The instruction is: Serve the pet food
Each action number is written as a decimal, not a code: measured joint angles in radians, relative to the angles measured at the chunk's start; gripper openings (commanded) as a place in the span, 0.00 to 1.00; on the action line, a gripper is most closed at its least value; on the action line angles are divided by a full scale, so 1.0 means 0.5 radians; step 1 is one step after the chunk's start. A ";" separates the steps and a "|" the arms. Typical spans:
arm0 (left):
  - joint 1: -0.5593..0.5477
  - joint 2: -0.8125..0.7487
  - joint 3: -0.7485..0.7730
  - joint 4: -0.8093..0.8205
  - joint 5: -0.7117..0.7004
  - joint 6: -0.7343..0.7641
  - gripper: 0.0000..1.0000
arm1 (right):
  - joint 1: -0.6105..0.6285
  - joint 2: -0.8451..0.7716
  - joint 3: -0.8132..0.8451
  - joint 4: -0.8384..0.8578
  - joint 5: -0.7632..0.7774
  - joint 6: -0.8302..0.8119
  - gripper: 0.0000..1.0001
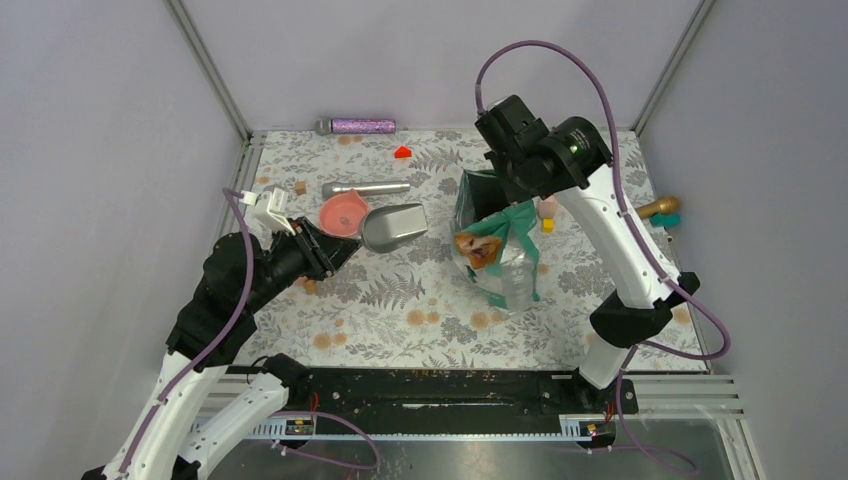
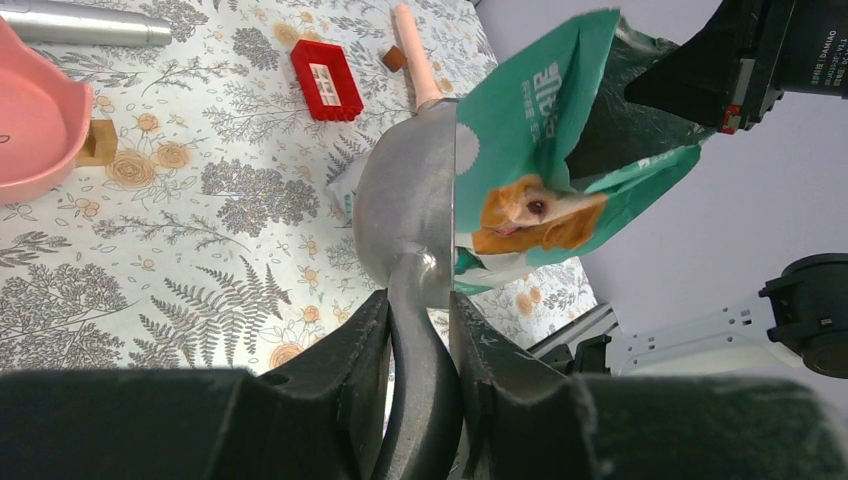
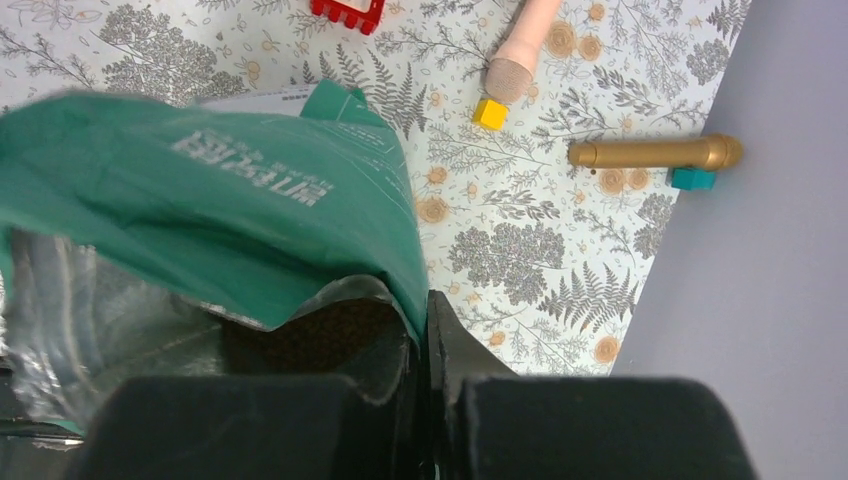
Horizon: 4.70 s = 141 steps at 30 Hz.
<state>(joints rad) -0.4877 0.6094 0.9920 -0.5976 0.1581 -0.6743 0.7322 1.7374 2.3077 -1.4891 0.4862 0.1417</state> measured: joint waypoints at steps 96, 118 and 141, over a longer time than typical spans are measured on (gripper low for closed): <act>-0.294 1.155 0.500 -0.676 0.000 -0.720 0.00 | 0.941 -0.127 -1.044 1.392 0.199 0.296 0.00; -0.481 0.363 -1.088 1.440 -0.017 -1.362 0.00 | 0.916 -0.655 -1.823 1.927 0.352 0.508 0.00; -0.493 -0.282 -1.311 1.347 -0.095 -1.418 0.00 | 0.918 -0.895 -1.987 2.045 0.375 0.290 0.00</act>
<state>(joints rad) -0.7341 0.4683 0.3367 0.0757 0.1108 -1.3834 1.1912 1.2900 1.3140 -0.4664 0.6739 0.2867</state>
